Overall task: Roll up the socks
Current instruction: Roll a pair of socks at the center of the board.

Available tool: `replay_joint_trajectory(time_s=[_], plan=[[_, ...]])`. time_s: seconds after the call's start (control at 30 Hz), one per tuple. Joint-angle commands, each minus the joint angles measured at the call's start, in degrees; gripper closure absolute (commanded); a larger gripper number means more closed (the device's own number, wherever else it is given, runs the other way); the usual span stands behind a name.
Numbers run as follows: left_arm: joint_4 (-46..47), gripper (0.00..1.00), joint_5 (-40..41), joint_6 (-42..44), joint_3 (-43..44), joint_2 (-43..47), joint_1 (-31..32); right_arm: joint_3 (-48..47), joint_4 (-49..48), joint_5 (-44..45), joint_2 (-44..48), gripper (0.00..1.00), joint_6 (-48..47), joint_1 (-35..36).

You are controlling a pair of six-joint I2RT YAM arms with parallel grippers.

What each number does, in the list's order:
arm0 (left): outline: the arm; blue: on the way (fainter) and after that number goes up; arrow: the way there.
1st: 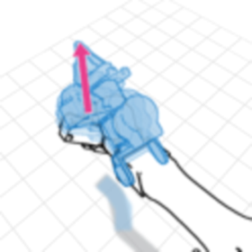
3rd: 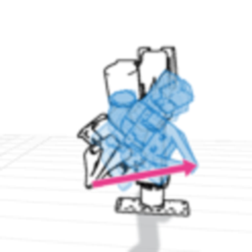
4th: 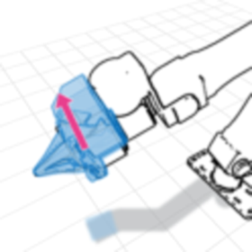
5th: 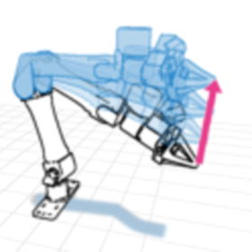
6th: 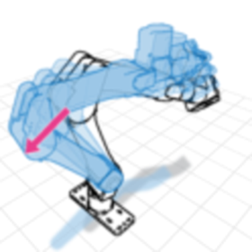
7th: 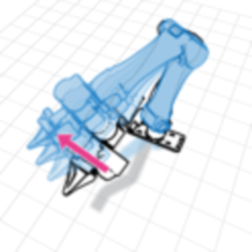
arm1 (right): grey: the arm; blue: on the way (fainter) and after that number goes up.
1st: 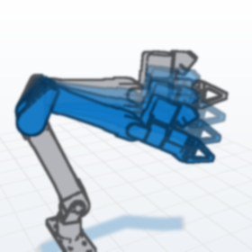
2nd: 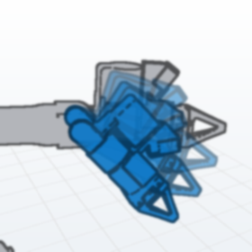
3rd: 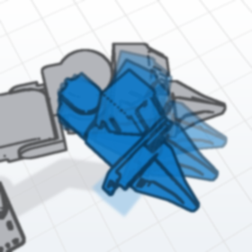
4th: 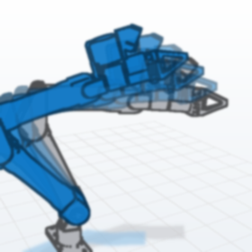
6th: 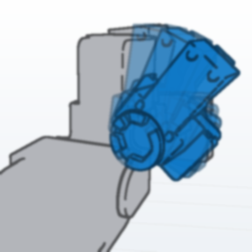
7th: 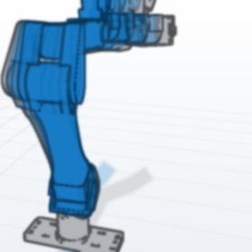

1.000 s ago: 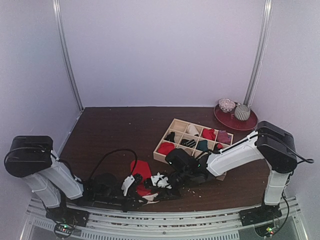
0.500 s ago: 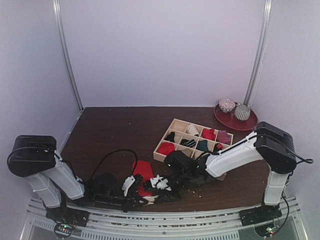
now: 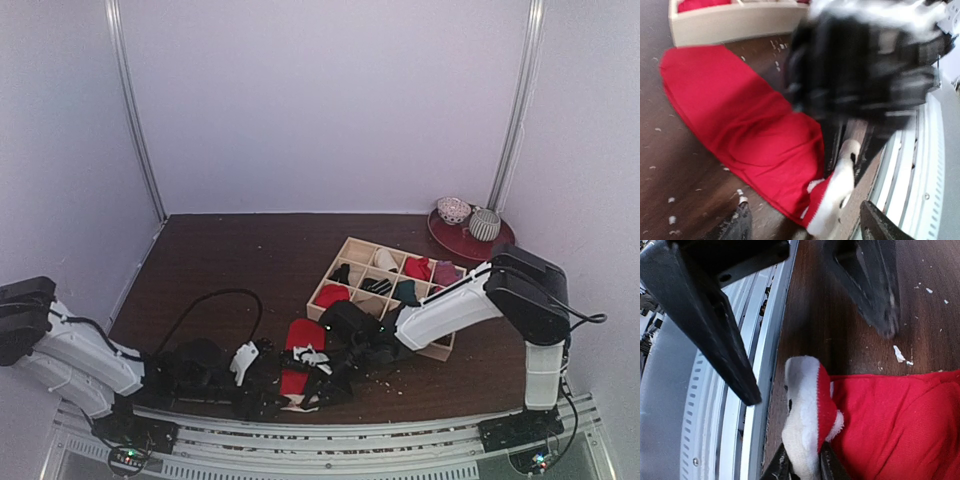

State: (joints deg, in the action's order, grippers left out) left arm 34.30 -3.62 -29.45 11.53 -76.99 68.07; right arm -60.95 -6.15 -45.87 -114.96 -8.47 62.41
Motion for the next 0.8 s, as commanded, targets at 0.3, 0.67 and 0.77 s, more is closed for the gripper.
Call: replay_joint_trajectory(time_s=[0.3, 0.67, 0.77], plan=[[14.0, 0.29, 0.7, 20.9, -4.5, 3.2, 2.9, -8.2, 18.3, -10.8, -9.4, 0.80, 15.3, -2.9], [26.6, 0.41, -5.3, 19.5, -2.4, -12.8, 4.2, -7.7, 15.9, -10.3, -9.9, 0.79, 16.3, -3.2], [26.7, 0.43, -5.0, 19.5, -1.8, -13.4, 4.2, -7.7, 16.6, -10.1, -9.9, 0.79, 15.3, -3.2]])
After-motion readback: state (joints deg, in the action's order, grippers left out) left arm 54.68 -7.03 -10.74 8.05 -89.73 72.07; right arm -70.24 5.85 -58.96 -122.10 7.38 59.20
